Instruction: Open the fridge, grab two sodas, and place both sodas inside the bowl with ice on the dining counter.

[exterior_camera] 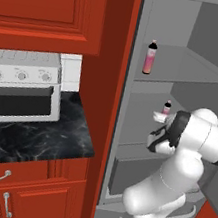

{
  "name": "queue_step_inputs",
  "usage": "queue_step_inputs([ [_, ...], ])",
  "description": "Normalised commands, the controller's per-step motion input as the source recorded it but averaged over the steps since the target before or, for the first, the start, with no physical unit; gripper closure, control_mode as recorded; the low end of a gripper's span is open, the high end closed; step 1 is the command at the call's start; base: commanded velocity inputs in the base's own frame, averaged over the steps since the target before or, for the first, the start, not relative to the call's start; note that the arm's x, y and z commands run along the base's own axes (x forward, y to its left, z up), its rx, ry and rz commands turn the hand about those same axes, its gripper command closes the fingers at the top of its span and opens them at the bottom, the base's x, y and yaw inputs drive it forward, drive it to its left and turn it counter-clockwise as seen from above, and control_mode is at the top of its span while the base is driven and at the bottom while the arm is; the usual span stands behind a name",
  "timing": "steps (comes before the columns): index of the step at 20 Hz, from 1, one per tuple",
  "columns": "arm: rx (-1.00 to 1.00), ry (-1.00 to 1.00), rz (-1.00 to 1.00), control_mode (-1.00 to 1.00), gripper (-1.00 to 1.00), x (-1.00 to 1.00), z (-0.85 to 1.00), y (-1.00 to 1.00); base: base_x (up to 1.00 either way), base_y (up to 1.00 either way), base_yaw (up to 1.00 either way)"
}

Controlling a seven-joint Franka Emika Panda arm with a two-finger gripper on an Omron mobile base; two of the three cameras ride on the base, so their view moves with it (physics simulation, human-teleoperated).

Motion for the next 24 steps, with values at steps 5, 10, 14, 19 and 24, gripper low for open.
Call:
queue_step_inputs([
  [5, 0.00, 0.00, 0.00, -1.00, -1.00, 0.27, 0.00, -0.14, 0.00, 0.00, 0.00],
  [10, 0.00, 0.00, 0.00, -1.00, -1.00, 0.25, 0.00, -0.18, 0.00, 0.00, 0.00],
  [14, 0.00, 0.00, 0.00, -1.00, -1.00, 0.25, 0.00, -0.19, 0.00, 0.00, 0.00],
  [19, 0.00, 0.00, 0.00, -1.00, -1.00, 0.24, -0.02, -0.11, 0.00, 0.00, 0.00],
  [24, 0.00, 0.00, 0.00, -1.00, -1.00, 0.26, -0.11, -0.02, 0.00, 0.00, 0.00],
])
